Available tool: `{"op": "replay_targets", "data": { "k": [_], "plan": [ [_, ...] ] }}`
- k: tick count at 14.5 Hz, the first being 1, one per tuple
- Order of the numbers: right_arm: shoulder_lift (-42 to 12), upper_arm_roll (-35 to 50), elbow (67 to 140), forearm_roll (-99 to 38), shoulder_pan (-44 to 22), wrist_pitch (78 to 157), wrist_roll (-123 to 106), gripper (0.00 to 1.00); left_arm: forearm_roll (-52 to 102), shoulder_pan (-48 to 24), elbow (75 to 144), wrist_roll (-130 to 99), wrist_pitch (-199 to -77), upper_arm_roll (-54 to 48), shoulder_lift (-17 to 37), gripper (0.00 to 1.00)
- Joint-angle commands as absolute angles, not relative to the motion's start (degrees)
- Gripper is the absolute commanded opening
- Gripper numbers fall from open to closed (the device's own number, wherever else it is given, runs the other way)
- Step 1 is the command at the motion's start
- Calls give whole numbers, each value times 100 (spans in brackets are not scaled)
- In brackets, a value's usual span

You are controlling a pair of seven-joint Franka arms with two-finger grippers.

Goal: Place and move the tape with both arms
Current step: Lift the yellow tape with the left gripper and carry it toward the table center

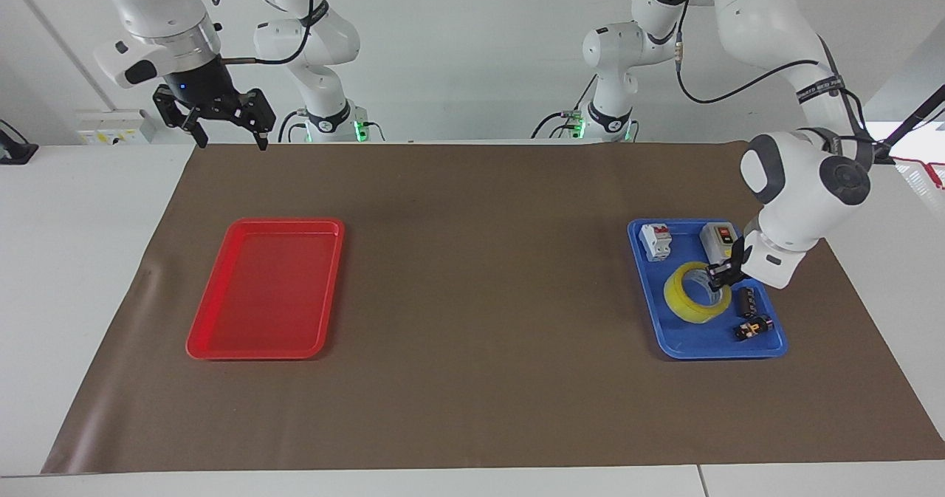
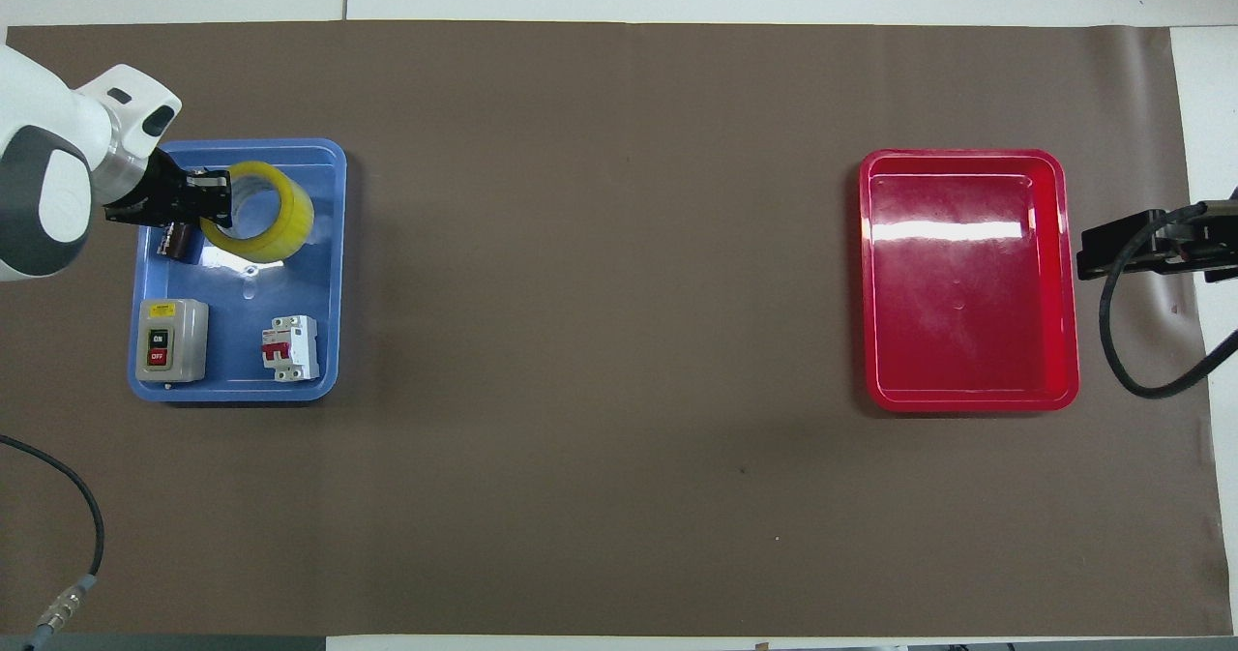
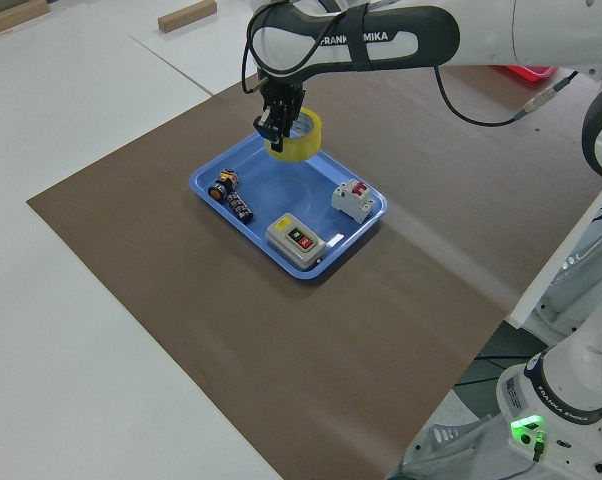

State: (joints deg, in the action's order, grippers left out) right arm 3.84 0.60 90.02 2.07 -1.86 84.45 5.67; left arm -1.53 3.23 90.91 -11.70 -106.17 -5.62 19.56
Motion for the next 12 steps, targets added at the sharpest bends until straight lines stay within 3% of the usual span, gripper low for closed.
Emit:
{"op": "replay_targets", "data": {
  "k": [1,5,7,12],
  "plan": [
    [483,79,9097,70,-105,8411,404,100,-70,-480,8456,-2437,-9837,-527,1995,0],
    [483,88,9097,70,-105,8411,404,100,96,-1913,8323,-4575,-10281,-536,2065,0],
    [483,88,9097,70,-105,8402,404,100,246,-2336,8402,-4895,-10720,-527,2100,0],
    [483,79,9097,70,-105,8402,404,100,115,-2988,8691,-5273,-11204,-510,2759,0]
  ]
}}
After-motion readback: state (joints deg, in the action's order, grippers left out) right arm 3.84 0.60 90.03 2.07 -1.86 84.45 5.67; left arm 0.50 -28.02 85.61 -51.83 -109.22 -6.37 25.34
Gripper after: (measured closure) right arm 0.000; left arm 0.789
